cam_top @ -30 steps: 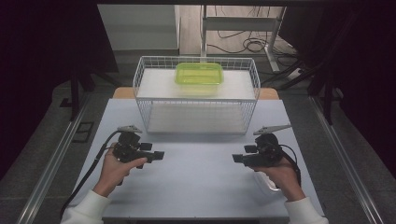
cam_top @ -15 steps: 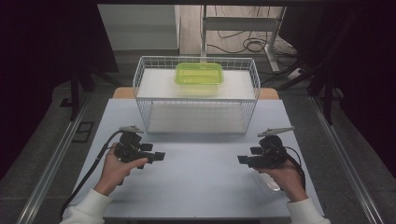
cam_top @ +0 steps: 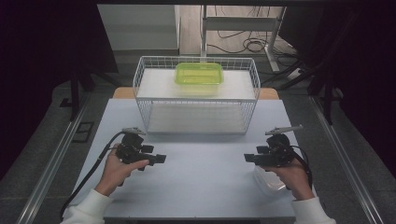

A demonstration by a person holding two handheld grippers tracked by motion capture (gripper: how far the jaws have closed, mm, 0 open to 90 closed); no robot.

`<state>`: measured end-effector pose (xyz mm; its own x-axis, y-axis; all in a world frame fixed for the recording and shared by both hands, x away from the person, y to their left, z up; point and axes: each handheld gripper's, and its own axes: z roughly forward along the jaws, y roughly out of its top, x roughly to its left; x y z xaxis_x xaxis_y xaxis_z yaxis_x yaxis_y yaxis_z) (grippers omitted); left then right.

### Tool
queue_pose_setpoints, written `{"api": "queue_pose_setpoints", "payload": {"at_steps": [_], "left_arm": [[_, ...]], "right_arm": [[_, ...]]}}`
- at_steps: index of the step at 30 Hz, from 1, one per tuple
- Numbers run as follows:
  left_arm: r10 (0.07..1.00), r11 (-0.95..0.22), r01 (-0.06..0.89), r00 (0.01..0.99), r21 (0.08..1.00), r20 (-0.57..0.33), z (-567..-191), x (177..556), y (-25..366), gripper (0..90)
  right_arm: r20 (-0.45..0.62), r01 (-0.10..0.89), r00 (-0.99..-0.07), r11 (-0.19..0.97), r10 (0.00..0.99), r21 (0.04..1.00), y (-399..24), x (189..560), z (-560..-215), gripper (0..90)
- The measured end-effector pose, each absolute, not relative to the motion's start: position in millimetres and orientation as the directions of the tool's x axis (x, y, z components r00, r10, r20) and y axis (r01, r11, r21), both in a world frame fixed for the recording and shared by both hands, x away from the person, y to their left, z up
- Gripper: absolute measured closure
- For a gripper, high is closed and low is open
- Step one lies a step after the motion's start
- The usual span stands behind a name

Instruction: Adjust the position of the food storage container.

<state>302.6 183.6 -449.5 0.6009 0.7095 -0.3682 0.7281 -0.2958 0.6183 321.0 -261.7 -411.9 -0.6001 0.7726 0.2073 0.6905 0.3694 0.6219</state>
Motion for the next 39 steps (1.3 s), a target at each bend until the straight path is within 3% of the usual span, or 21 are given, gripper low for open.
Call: {"api": "queue_pose_setpoints", "payload": {"at_steps": [14,27,33,39], "left_arm": [[0.716,-0.315,0.727,0.604,0.61,-0.35,-451,302,182,23.8],[0.713,-0.301,0.738,0.595,0.604,-0.371,-453,303,184,23.3],[0.719,-0.285,0.741,0.585,0.608,-0.375,-454,304,188,23.8],[0.717,-0.277,0.74,0.584,0.613,-0.381,-452,304,190,23.7]], "right_arm": [[0.204,0.75,-0.506,0.312,0.838,0.583,-312,318,-411,44.5],[0.213,0.795,-0.417,0.241,0.884,0.557,-349,311,-417,49.7],[0.18,0.813,-0.364,0.218,0.914,0.54,-367,309,-419,58.7],[0.139,0.828,-0.32,0.205,0.937,0.522,-382,308,-421,73.6]]}}
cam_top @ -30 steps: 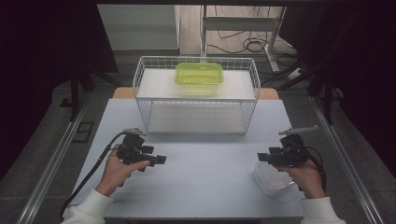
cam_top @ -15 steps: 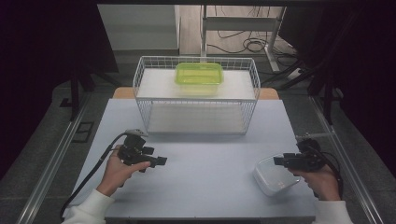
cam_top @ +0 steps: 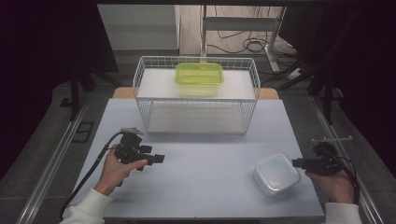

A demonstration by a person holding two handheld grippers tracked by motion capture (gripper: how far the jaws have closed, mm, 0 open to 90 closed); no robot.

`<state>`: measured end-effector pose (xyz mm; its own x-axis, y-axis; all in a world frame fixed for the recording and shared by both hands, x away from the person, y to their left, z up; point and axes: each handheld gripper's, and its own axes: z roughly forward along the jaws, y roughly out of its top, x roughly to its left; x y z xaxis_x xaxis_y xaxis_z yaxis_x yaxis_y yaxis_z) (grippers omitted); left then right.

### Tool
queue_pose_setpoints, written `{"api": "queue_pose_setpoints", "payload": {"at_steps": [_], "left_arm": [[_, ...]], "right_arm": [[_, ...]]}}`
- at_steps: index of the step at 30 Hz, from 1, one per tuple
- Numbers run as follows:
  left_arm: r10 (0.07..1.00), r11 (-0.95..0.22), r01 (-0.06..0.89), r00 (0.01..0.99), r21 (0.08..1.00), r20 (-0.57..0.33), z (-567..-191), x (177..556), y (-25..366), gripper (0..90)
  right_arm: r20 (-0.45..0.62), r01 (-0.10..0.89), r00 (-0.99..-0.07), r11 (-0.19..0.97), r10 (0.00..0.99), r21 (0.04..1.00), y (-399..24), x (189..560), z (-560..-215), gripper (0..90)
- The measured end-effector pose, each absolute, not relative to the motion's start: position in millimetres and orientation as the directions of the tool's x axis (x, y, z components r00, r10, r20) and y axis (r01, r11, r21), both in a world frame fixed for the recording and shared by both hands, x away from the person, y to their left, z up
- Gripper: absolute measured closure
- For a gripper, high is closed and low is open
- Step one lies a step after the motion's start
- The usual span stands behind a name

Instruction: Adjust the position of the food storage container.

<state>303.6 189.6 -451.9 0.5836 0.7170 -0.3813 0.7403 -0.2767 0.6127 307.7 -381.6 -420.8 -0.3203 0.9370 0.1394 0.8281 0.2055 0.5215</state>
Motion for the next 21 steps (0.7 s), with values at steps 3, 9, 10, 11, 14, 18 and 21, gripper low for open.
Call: {"api": "queue_pose_setpoints", "payload": {"at_steps": [3,9,10,11,14,18,21], "left_arm": [[0.717,-0.276,0.74,0.584,0.613,-0.382,-452,304,191,23.7],[0.718,-0.271,0.744,0.579,0.611,-0.387,-452,304,192,23.7],[0.717,-0.273,0.744,0.58,0.611,-0.386,-452,304,192,23.8],[0.718,-0.272,0.744,0.579,0.61,-0.387,-453,304,192,23.8],[0.717,-0.269,0.742,0.58,0.614,-0.386,-453,304,191,23.9],[0.719,-0.257,0.739,0.577,0.622,-0.388,-451,303,192,24.3],[0.719,-0.256,0.739,0.576,0.623,-0.388,-451,303,192,24.3]], "right_arm": [[0.113,0.841,-0.296,0.203,0.948,0.502,-389,308,-426,79.0],[0.099,0.858,-0.273,0.195,0.957,0.476,-399,309,-434,88.5],[0.093,0.859,-0.276,0.202,0.957,0.47,-400,309,-434,88.6],[0.087,0.86,-0.276,0.206,0.957,0.467,-399,309,-434,88.7],[0.084,0.867,-0.281,0.216,0.956,0.449,-399,309,-436,88.7],[0.09,0.884,-0.303,0.245,0.949,0.397,-394,310,-444,88.8],[0.079,0.888,-0.312,0.261,0.947,0.378,-390,309,-445,88.9]]}}
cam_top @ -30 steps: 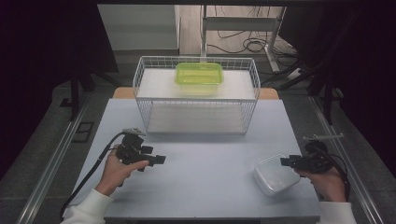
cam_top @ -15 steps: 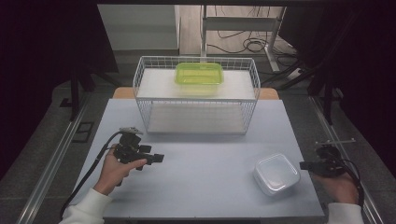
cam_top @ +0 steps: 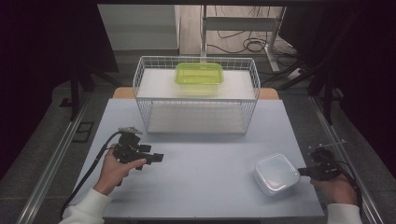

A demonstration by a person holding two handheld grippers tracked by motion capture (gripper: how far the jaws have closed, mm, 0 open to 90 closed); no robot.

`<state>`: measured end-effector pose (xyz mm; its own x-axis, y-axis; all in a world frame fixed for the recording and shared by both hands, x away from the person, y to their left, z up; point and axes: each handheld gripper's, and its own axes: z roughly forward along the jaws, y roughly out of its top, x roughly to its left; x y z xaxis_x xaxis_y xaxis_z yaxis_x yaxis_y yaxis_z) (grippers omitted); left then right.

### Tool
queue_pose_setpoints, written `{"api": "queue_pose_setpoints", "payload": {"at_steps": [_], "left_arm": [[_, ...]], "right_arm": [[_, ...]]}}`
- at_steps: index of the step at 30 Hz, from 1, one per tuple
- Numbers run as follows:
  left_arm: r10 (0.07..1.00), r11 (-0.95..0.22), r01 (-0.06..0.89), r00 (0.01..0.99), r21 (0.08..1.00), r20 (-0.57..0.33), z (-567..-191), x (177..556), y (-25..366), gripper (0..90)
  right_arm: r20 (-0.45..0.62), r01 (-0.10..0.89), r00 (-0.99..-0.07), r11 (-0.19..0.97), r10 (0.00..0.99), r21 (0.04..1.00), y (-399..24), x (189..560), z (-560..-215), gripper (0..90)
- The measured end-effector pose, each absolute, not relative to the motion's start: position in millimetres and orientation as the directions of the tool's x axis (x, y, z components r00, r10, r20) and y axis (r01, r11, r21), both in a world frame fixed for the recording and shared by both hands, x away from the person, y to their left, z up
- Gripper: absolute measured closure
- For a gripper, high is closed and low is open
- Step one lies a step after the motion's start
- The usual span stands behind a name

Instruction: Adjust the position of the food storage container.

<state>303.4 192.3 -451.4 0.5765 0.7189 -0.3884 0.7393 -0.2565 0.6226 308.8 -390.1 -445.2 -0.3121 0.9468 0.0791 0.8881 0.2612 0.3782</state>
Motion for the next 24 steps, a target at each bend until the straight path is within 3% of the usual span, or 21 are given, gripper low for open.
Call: {"api": "queue_pose_setpoints", "payload": {"at_steps": [24], "left_arm": [[0.715,-0.269,0.743,0.58,0.613,-0.39,-454,305,192,24.1]], "right_arm": [[0.111,0.843,-0.482,0.425,0.869,0.33,-318,297,-451,88.9]]}}
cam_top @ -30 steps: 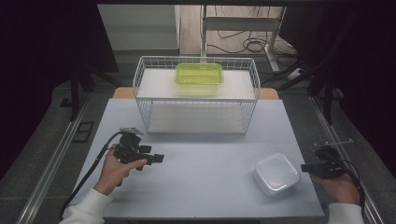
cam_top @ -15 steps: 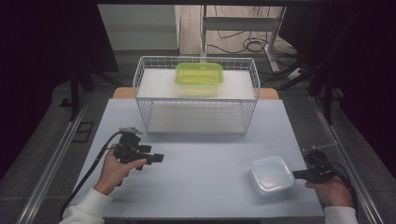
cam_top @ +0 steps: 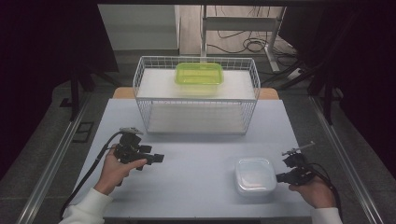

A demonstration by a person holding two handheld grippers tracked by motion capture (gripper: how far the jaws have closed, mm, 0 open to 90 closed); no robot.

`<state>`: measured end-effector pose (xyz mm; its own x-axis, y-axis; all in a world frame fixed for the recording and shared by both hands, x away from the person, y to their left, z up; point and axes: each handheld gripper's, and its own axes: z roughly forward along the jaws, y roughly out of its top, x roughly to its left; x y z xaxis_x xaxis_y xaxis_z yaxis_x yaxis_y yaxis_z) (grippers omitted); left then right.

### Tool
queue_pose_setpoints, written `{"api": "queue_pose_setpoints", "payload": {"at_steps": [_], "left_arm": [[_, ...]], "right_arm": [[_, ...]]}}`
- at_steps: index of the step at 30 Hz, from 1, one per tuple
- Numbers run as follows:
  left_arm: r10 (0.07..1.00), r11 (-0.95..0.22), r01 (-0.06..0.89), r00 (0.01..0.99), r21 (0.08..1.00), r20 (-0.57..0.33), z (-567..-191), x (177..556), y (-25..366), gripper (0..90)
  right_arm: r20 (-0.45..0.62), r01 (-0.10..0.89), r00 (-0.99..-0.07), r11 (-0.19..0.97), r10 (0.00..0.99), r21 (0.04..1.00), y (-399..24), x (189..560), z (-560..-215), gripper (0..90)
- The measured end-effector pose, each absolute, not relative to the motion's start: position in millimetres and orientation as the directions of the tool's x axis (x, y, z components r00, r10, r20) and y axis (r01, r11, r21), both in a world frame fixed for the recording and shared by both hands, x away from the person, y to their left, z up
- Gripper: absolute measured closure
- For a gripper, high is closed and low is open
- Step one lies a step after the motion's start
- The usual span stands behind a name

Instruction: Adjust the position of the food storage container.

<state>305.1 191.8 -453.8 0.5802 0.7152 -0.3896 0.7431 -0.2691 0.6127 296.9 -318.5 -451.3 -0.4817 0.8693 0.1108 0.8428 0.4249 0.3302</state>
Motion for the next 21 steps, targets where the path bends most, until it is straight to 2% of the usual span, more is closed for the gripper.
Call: {"api": "queue_pose_setpoints", "payload": {"at_steps": [21], "left_arm": [[0.714,-0.27,0.74,0.583,0.615,-0.387,-453,306,194,23.6]], "right_arm": [[0.113,0.753,-0.618,0.544,0.778,0.37,-243,300,-457,88.9]]}}
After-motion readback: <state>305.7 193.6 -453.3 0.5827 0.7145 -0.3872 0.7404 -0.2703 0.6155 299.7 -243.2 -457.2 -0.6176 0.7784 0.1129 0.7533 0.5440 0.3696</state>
